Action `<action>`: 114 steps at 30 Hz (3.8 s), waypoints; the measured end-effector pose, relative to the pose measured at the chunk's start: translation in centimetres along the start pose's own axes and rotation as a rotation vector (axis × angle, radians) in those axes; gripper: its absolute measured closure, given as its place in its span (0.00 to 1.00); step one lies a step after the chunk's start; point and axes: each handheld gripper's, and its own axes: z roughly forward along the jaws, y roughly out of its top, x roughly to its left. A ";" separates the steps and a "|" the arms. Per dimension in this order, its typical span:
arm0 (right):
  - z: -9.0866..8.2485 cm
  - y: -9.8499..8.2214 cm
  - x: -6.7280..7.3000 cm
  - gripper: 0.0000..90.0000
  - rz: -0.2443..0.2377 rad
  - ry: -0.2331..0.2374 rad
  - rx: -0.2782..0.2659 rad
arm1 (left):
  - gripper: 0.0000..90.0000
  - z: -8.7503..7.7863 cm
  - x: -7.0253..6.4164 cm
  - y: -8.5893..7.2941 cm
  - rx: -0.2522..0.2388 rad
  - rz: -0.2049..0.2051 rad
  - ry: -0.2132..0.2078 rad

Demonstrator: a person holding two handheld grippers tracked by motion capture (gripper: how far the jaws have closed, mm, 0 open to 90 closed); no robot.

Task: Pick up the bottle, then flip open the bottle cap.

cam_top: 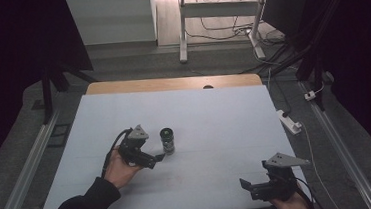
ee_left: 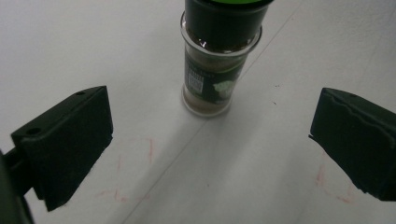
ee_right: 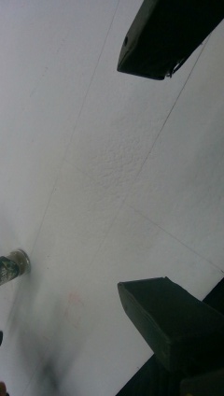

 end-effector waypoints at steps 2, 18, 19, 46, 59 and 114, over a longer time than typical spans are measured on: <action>0.0 0.0 0.0 0.00 -0.001 0.000 0.000 | 0.00 0.7 0.1 0.2 0.000 0.003 0.000; 0.0 0.0 0.0 0.00 -0.008 0.006 0.003 | 0.24 4.4 0.5 1.1 -0.001 0.055 -0.017; 0.0 0.0 0.0 0.00 -0.008 0.006 0.003 | 0.27 4.4 0.5 1.2 -0.005 0.061 -0.017; 0.0 0.0 0.0 0.00 -0.010 0.007 0.005 | 0.59 4.4 0.3 1.3 0.011 0.076 -0.039; 0.1 0.0 0.0 0.00 -0.012 0.006 0.002 | 0.59 1.6 -0.5 2.6 -0.021 0.090 -0.060; 0.0 1.6 1.8 0.00 -0.086 0.054 -0.033 | 0.59 -3.6 -4.4 4.5 0.024 0.072 -0.103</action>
